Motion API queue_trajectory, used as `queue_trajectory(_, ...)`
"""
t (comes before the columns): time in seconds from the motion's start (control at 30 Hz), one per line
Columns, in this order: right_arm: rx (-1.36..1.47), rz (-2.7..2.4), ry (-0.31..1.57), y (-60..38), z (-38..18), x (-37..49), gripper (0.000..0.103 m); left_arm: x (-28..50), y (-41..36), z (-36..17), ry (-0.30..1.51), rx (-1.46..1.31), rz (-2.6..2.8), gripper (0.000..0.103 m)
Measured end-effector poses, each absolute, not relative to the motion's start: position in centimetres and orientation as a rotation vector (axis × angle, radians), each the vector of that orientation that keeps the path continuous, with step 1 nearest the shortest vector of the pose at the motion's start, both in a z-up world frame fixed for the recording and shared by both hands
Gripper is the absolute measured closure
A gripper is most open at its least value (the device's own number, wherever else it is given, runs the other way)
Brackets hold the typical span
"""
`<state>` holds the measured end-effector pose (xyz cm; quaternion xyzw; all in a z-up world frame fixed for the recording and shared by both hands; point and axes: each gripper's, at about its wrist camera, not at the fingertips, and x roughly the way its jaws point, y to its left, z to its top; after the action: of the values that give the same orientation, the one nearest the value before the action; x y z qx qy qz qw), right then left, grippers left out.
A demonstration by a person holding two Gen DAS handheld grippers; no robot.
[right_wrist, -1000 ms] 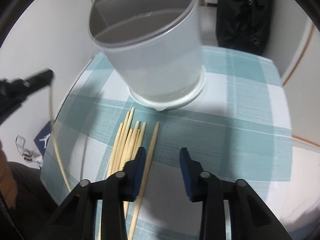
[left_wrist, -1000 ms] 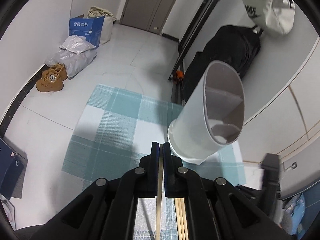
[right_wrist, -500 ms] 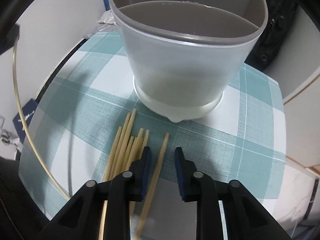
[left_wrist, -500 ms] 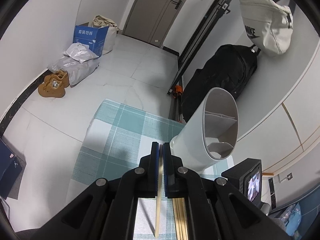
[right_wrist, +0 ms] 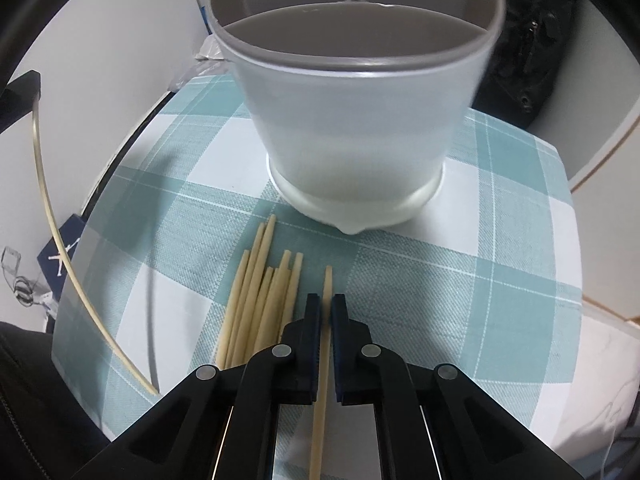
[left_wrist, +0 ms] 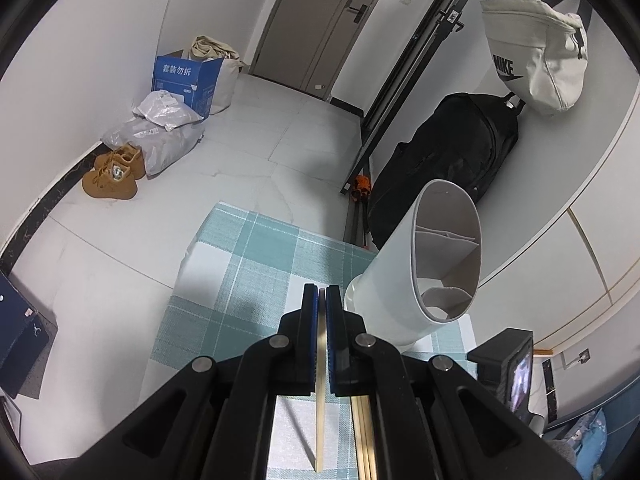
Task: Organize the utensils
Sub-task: 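Close the right tool on a chopstick while the left tool holds its chopstick, then lift both held chopsticks and carry them over the white utensil holder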
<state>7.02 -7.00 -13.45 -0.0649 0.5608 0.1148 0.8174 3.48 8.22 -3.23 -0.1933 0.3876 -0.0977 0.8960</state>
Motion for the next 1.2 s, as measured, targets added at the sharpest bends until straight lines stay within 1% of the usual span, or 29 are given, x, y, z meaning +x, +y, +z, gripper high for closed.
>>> queue_trajectory(0.17,-0.049,0.256,1.165,-8.2,-12.5,6.4,0.099,3.3,7.9,-3.2,0.797,-0.376,-0.205,0.103)
queue_trajectory(0.3,0.008,0.285,1.106,-9.1,-10.7,4.9,0.099,3.0,7.6,-3.0,0.787,-0.356,-0.212,0.103)
queue_trajectory(0.73,0.072,0.333,0.797,-10.5,-4.0,0.7,0.099,1.8,4.6,-2.2,0.785,-0.274,-0.284,0.103)
queue_trajectory(0.8,0.083,0.340,0.760,-11.9,-2.7,-0.2,0.099,1.5,4.2,-1.8,0.776,-0.265,-0.293,0.103)
queue_trajectory(1.2,0.120,0.354,0.623,-13.4,-0.5,-0.8,0.099,1.2,2.3,0.6,0.737,-0.213,-0.306,0.103)
